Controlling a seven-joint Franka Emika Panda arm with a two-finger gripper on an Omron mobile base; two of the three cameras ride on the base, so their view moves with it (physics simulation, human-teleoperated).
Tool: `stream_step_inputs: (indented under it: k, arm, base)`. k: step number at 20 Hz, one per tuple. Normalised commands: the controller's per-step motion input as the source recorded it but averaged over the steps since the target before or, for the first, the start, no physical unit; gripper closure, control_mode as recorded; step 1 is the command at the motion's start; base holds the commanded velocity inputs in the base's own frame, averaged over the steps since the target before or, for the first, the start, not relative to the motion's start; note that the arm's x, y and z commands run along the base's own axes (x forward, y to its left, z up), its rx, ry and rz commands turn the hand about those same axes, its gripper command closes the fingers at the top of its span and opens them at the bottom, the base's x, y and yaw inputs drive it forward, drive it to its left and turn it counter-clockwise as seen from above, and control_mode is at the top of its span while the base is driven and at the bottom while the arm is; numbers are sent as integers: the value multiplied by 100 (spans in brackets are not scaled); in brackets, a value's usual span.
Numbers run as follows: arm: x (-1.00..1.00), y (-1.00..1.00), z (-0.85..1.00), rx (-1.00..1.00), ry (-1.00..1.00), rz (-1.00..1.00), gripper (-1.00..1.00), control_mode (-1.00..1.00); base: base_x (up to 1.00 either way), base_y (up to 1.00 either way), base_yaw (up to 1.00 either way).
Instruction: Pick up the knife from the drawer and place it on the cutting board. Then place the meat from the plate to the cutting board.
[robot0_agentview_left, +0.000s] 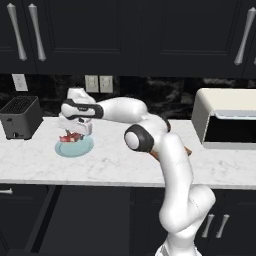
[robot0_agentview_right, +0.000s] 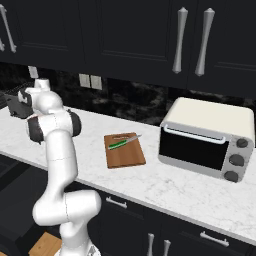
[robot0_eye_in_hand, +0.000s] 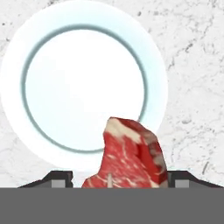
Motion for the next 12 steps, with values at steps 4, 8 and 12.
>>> stream_step_inputs:
  k: [4, 8, 12]
  arm:
    - [-100, -64, -18, 10, -18, -4, 100, -100]
    - [-100, -57, -29, 9, -16, -5, 100, -100]
    - [-95, -63, 7, 7, -10, -11, 100, -100]
  base:
    - [0, 0, 0]
    - [0, 0, 0]
    - [0, 0, 0]
